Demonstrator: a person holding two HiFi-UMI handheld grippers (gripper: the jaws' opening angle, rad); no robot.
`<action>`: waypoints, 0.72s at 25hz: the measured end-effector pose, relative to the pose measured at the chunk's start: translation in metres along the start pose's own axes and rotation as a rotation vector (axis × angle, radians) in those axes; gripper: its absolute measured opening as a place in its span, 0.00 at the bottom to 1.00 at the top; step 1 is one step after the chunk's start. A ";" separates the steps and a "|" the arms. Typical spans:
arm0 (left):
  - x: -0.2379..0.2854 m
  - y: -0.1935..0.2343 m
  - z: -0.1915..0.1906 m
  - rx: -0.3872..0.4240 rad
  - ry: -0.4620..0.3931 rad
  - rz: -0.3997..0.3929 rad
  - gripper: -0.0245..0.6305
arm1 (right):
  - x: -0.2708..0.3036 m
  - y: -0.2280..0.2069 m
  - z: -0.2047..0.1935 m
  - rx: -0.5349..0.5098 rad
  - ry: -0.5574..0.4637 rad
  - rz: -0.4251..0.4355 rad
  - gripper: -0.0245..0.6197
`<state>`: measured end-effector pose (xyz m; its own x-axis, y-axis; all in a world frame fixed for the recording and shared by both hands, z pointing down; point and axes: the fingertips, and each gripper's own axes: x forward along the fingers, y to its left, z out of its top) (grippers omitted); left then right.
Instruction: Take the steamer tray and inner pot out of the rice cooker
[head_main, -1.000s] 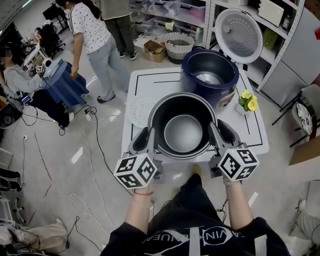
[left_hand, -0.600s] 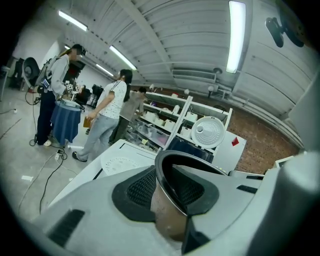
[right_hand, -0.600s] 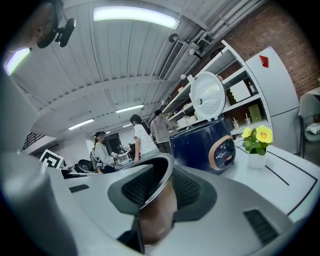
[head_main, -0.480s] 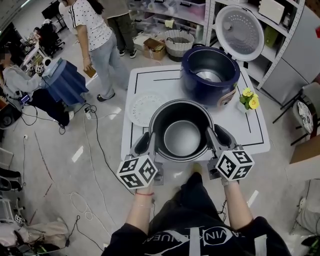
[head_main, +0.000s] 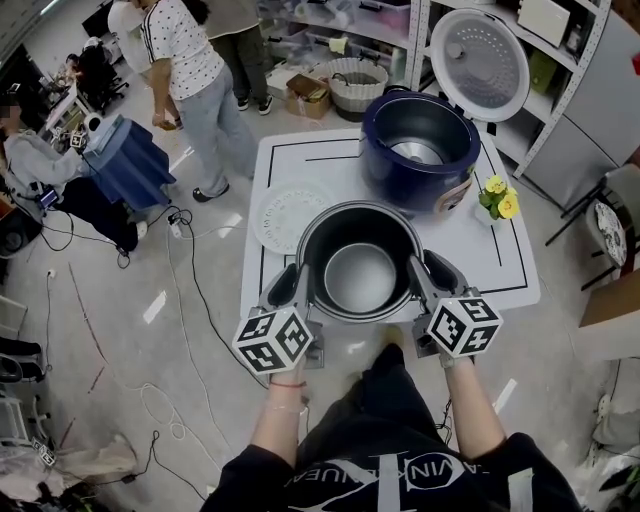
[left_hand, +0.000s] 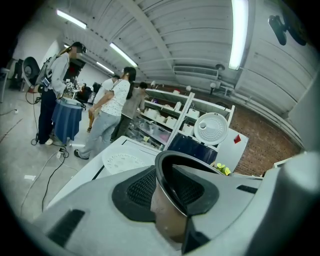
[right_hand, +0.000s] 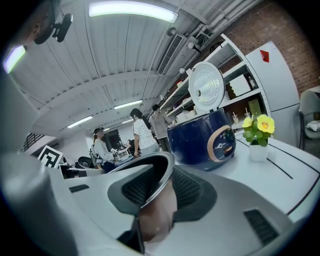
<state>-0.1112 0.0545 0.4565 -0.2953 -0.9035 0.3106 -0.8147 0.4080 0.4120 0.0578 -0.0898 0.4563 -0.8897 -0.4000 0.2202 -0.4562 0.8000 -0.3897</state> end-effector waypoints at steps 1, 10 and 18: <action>0.001 0.001 0.000 0.002 0.003 0.002 0.17 | 0.001 -0.001 -0.002 0.004 0.004 0.000 0.20; 0.010 0.011 -0.004 -0.002 0.019 0.010 0.17 | 0.013 -0.004 -0.013 0.019 0.028 0.008 0.20; 0.014 0.010 -0.003 0.018 0.013 0.001 0.17 | 0.015 -0.009 -0.012 0.016 0.027 0.012 0.20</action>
<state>-0.1220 0.0465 0.4674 -0.2894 -0.9015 0.3219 -0.8234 0.4059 0.3965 0.0482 -0.0972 0.4742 -0.8942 -0.3781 0.2395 -0.4460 0.7973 -0.4067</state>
